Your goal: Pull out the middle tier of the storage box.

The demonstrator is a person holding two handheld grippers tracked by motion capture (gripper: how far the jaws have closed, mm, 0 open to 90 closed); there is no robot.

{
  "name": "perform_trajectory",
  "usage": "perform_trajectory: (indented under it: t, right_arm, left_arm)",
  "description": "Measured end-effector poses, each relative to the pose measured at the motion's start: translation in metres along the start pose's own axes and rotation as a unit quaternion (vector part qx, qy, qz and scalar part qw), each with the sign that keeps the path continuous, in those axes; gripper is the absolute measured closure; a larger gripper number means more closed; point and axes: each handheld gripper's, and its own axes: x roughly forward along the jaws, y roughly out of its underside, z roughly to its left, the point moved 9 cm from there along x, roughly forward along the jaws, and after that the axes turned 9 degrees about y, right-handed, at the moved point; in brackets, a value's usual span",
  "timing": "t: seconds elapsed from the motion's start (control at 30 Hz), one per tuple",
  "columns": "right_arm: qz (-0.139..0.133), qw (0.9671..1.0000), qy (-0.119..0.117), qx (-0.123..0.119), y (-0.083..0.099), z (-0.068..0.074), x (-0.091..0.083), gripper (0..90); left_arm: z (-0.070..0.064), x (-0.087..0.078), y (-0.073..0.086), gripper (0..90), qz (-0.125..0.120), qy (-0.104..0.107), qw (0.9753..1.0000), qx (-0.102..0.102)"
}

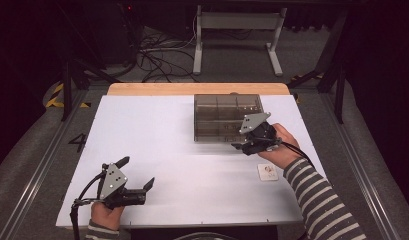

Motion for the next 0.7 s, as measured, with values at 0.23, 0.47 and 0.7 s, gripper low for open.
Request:
perform_trajectory:
  t: [0.23, 0.47, 0.7]
  right_arm:
    - [0.024, 0.9993, 0.004, -0.027, 0.003, -0.003, 0.010, 46.6]
    - [0.036, 0.9986, 0.003, -0.038, 0.005, -0.004, 0.018, 47.6]
    - [0.049, 0.9976, 0.005, -0.048, 0.011, -0.004, 0.027, 50.5]
  left_arm:
    - [0.000, 0.000, 0.000, 1.6, 0.000, 0.000, 1.0000, 0.001]
    - [0.000, 0.000, 0.000, 1.6, 0.000, 0.001, 1.0000, 0.000]
    - [0.000, 0.000, 0.000, 1.6, 0.000, 0.000, 1.0000, 0.002]
